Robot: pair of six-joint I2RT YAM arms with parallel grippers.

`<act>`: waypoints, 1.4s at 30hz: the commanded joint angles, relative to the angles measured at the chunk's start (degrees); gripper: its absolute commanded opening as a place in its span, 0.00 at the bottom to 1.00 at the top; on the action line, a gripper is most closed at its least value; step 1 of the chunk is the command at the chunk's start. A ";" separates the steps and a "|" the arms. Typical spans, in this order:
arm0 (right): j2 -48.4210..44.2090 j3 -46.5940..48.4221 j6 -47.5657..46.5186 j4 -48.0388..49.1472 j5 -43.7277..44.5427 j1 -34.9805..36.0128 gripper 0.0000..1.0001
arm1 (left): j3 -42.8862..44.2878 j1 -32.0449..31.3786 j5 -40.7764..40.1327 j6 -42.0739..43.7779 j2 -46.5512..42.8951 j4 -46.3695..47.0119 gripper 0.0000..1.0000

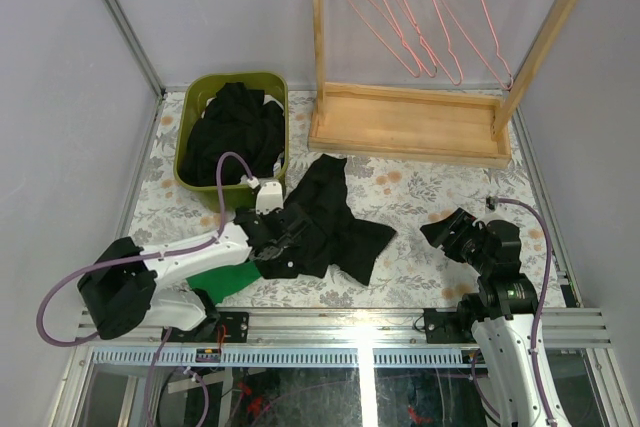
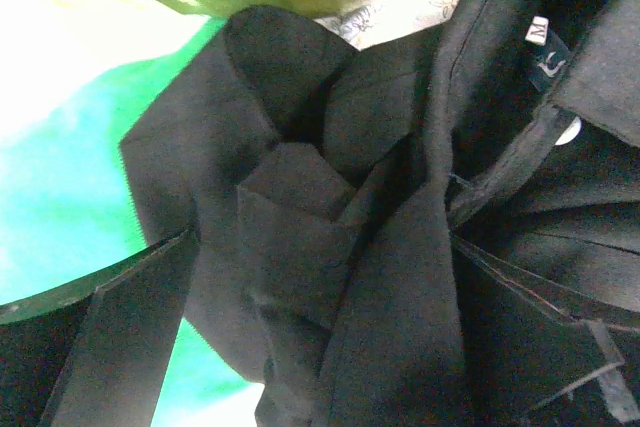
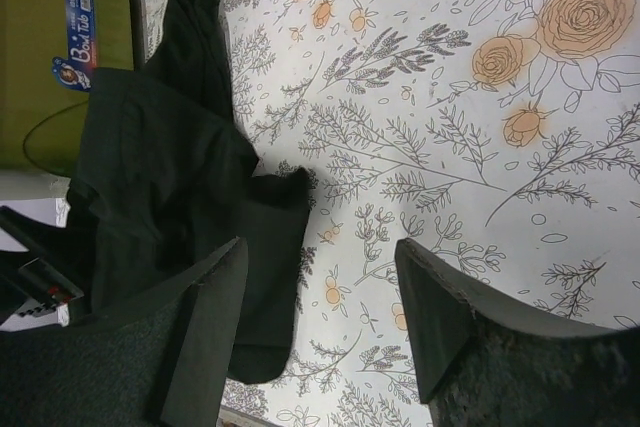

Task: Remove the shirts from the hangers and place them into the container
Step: Pick up the shirt from the center of the board.

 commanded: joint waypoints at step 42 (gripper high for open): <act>0.76 0.60 -0.98 2.31 -2.25 -0.08 0.71 | 15.68 -10.80 12.15 14.75 14.81 5.45 0.41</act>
